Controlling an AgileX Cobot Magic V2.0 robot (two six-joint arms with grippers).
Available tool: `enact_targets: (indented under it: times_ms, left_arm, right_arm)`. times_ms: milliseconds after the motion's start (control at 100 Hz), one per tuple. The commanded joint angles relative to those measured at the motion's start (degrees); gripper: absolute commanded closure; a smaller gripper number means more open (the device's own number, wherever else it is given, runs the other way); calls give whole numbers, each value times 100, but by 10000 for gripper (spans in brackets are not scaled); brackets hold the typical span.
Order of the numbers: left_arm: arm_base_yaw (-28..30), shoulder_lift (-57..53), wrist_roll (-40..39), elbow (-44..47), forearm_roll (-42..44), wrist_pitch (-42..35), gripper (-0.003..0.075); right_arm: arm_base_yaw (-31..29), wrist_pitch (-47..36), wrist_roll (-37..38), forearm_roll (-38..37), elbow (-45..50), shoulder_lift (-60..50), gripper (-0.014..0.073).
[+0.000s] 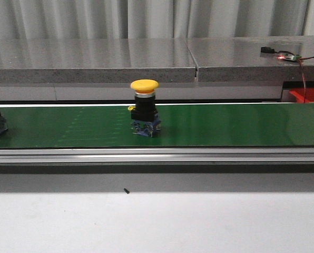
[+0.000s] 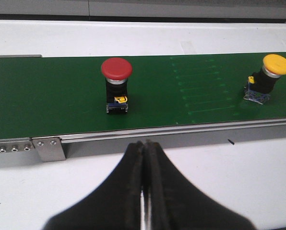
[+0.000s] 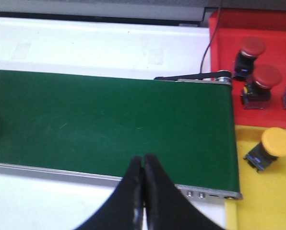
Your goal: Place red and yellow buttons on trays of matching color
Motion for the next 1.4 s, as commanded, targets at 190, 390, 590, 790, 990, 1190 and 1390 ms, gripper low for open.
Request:
enact_targets:
  times_ms: [190, 390, 590, 790, 990, 1190, 1390]
  left_arm:
    - [-46, 25, -53, -147, -53, -358, 739]
    - [-46, 25, -53, -147, -53, -358, 739]
    - [-46, 25, -53, -147, -53, -358, 739]
    - [-46, 25, -53, -147, -53, -358, 739]
    - [-46, 25, -53, -147, -53, -358, 739]
    - [-46, 25, -53, -147, -53, -358, 739]
    - [-46, 25, -53, -147, -53, -358, 739]
  right_arm:
    - [812, 223, -166, 80, -1201, 1448, 599]
    - [1198, 942, -166, 193, -2128, 2410, 151]
    - [1571, 1394, -307, 197, -2957, 3181, -51]
    - [1948, 2090, -1039, 316, -3706, 3906, -49]
    - [2115, 2548, -1799, 523, -4134, 4503, -49]
    - [2115, 2287, -2495, 955, -4141, 4822, -49]
    - [2115, 1699, -2926, 1283, -4141, 5049, -27]
